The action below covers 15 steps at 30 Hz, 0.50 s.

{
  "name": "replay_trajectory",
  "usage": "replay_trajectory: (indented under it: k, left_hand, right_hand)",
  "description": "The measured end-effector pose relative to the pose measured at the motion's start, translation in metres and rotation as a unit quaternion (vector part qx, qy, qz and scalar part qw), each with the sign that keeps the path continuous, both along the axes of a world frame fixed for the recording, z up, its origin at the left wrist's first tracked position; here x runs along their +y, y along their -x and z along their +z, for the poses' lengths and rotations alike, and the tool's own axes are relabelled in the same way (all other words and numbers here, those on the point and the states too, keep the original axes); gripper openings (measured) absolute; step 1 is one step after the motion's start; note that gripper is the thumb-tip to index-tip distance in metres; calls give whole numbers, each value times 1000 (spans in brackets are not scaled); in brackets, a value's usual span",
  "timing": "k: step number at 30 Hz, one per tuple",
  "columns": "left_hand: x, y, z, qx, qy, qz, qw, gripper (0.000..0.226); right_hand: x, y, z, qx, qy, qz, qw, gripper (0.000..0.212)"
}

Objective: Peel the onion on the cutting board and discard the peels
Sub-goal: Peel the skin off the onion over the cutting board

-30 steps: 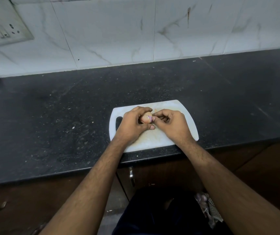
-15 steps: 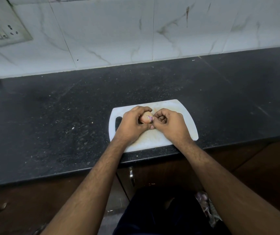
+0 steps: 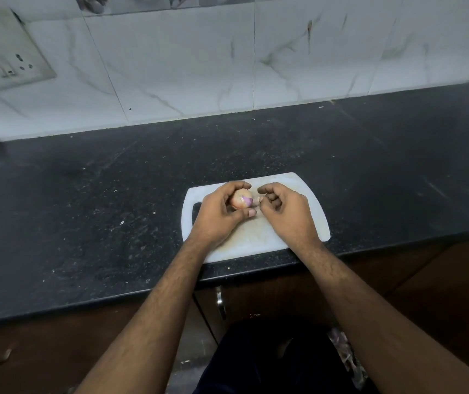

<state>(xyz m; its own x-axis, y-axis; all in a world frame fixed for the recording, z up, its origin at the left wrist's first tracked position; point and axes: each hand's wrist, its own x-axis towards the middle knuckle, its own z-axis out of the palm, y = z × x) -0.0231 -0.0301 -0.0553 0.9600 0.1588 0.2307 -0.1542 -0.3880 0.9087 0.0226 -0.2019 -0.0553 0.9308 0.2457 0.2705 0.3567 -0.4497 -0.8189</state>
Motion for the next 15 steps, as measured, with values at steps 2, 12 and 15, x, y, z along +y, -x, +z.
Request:
replay_trajectory:
  k: [2,12,15]
  left_hand:
    - [0,1,1,0,-5,5,1000,50]
    - [-1,3,4,-5,-18,-19,1000,50]
    - [0,3,2,-8,-12,-18,1000,48]
  right_hand:
    - [0,0,1,-11,-5,-2,1000,27]
    - [1,-4,-1,-4,12,32,999,16]
    - [0,-5,-3,-20,23,-4,1000,16]
